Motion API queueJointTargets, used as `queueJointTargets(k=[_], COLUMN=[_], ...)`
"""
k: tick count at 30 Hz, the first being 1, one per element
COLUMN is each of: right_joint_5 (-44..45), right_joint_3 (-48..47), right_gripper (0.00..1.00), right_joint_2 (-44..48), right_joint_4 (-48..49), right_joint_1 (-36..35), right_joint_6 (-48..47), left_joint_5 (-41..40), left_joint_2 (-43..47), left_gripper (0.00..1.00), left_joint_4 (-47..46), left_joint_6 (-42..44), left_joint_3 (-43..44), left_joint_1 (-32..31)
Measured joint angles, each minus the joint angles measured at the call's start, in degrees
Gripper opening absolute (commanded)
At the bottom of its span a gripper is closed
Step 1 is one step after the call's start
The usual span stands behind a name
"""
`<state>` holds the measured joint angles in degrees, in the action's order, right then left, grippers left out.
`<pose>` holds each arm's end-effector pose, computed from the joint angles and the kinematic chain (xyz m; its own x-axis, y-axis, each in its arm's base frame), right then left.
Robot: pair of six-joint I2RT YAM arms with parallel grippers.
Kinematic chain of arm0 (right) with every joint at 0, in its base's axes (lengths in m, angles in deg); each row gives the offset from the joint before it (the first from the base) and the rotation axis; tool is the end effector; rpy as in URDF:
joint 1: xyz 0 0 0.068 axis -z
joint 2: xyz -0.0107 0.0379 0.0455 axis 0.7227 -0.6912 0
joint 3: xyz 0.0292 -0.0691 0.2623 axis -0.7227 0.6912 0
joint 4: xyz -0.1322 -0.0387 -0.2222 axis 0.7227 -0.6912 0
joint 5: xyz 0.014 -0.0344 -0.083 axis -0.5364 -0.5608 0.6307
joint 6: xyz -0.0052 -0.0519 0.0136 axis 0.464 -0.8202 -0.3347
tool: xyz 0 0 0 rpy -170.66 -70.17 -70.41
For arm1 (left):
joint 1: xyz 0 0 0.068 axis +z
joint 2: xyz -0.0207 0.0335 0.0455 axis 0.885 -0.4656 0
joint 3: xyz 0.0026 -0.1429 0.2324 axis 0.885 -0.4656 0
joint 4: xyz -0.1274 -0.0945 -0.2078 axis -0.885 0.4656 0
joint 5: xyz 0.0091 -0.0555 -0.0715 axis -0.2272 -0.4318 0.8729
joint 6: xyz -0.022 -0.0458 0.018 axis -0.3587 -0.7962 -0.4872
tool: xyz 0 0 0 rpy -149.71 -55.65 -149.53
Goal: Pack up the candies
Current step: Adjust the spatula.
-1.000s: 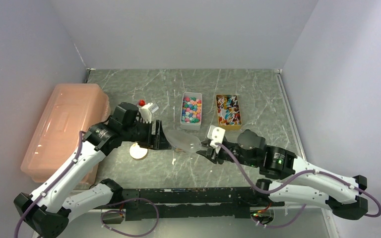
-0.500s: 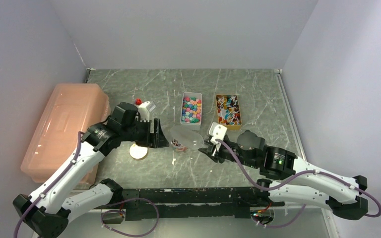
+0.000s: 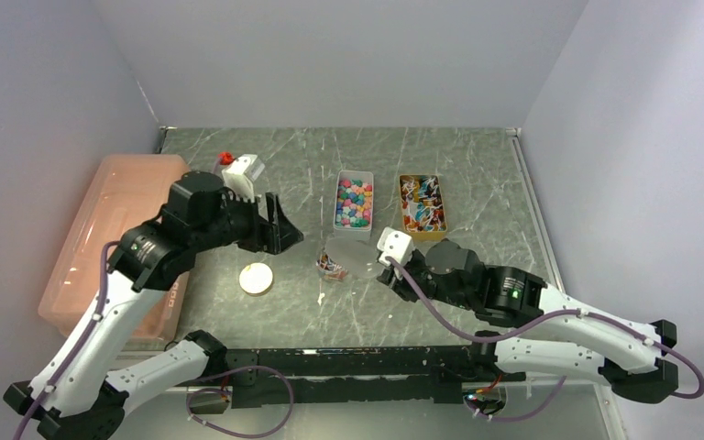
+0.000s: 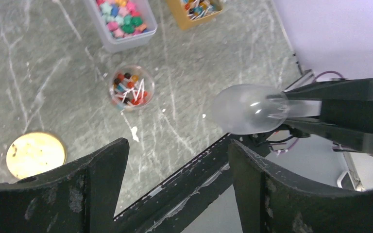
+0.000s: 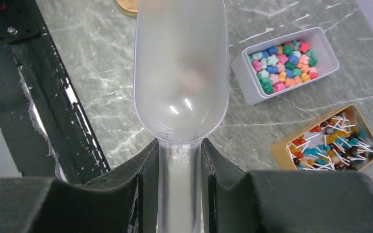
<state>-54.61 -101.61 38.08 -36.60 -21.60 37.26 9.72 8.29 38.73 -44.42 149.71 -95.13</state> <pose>0.0688 0.1530 0.3461 -0.0540 -0.4688 -0.8817 -0.8690 0.4570 -0.1898 0.1349 -0.0966 0.4077 -0.7042 -0.0739 -0.7061 0.4121 0.7673 -0.4913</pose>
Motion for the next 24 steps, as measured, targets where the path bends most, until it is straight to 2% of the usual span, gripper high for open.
queueJointTargets(k=[4, 10, 24], right_joint_5=[-2.0, -5.3, -10.6], right_joint_3=[-1.3, -2.4, -3.5], right_gripper=[0.0, 0.0, 0.0], right_joint_2=[-1.4, -1.2, -0.7], right_joint_4=[-2.7, -3.6, -2.6], right_joint_1=[0.0, 0.0, 0.0], right_joint_6=[-0.6, -1.4, -2.5], left_joint_5=[3.1, 8.7, 17.2], left_joint_2=[0.0, -1.3, -4.4], left_gripper=[0.81, 0.81, 0.79], left_joint_4=[-1.0, -1.3, -4.3], left_joint_6=[0.3, 0.2, -0.7], left_joint_3=[3.2, 3.2, -2.8], left_joint_1=[0.0, 0.0, 0.0])
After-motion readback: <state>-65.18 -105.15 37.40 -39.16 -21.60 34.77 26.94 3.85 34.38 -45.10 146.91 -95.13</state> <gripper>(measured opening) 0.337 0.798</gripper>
